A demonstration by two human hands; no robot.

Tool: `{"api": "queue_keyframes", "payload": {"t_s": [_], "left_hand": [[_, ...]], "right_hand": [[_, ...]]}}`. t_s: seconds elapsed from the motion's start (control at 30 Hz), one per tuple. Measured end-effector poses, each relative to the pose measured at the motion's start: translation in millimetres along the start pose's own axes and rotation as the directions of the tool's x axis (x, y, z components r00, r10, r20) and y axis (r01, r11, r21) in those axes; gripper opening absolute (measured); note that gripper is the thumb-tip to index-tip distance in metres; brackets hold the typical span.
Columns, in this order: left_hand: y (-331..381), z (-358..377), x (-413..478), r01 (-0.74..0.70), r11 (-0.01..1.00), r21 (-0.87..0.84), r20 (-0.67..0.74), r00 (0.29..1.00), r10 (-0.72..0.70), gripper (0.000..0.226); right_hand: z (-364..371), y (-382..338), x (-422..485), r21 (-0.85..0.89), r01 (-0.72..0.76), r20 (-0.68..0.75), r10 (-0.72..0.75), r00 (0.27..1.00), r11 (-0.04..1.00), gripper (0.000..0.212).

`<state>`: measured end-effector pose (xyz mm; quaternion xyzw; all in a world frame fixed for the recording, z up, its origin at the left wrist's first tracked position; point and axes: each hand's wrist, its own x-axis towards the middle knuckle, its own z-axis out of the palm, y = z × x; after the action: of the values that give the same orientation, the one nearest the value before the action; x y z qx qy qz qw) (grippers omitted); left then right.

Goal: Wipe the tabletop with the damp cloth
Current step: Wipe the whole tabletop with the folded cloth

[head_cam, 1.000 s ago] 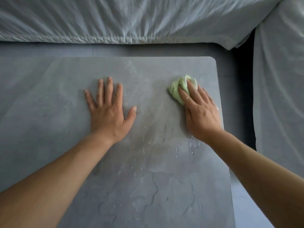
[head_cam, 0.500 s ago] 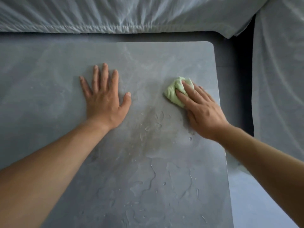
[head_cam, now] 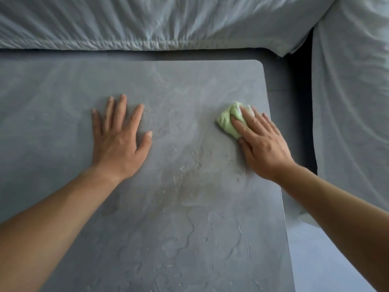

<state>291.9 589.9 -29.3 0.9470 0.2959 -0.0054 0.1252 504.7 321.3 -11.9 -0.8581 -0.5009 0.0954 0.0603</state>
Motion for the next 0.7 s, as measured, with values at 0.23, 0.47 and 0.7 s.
{"api": "queue_keyframes", "payload": {"t_s": [0.23,0.47,0.7], "left_hand": [[1.1,1.0,-2.4,0.003,1.0,0.012,-0.005,1.0,-0.003,0.068],[2.5,1.7,-18.9,-0.012,0.999,-0.032,-0.042,0.999,0.011,0.061],[-1.6,1.6,-18.5,-0.024,0.996,-0.081,-0.04,0.999,0.02,0.06]], "right_hand": [[2.6,-58.3,58.6,0.09,-0.334,-0.072,0.341,0.937,0.938,0.063],[13.6,-85.1,43.9,0.054,0.013,0.016,-0.014,1.0,0.998,0.064],[18.2,-119.4,86.8,0.079,-0.099,-0.081,0.105,0.991,0.992,0.065]]}}
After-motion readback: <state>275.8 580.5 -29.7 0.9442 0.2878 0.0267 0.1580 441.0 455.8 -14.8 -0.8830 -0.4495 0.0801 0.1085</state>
